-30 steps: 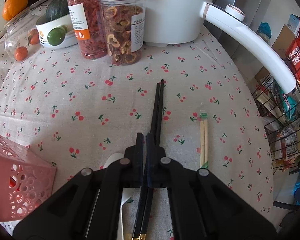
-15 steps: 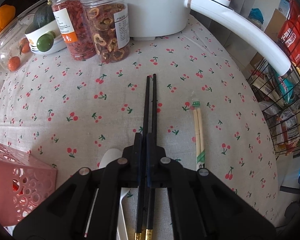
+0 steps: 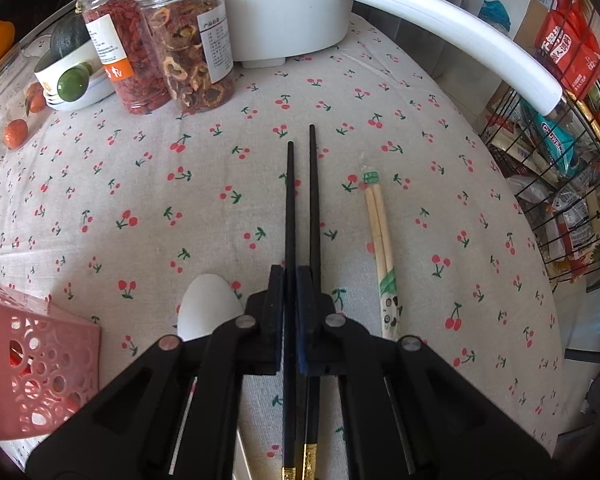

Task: Organize utensils

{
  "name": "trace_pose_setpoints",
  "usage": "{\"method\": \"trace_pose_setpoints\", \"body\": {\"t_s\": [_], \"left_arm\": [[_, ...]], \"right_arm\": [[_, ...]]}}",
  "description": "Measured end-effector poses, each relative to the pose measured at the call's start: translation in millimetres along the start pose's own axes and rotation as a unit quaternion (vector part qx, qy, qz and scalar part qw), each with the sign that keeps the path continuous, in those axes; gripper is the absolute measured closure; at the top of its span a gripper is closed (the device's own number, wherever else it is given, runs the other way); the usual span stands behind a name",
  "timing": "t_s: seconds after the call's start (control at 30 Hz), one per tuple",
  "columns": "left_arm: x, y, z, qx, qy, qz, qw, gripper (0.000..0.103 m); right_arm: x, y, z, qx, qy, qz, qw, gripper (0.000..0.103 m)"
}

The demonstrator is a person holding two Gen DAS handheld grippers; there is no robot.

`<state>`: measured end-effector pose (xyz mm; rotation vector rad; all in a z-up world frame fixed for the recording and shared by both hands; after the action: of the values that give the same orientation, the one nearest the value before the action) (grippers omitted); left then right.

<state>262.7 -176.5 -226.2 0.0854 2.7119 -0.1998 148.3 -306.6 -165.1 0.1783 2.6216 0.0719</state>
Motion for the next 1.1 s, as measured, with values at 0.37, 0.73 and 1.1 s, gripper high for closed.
{"method": "trace_pose_setpoints", "body": {"t_s": [0.37,0.73,1.1], "left_arm": [[51.4,5.5,-62.1,0.084,0.002,0.019,0.9962,0.097],[78.2,36.9,-157.8,0.136,-0.056,0.045,0.9881,0.097],[82.9,93.8,-199.9,0.162,-0.079,0.008,0.9836,0.097]], "right_arm": [[3.0,3.2,-15.5,-0.002,-0.012,0.002,1.000,0.000],[3.4,16.9,-9.2,-0.035,0.000,0.025,0.999,0.000],[-23.0,85.3,41.2,-0.151,0.019,0.048,0.987,0.048]]}}
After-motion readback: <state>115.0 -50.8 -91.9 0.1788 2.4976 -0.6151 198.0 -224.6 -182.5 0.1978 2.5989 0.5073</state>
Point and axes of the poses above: each gripper's, at about its wrist camera, not at the fingertips, and z roughly the way its jaws point, y to its left, x to its underside, the point moved 6 cm from there along z, roughly the way its jaws point, and after that the axes turned 9 degrees about -z, right-handed, at the moved point
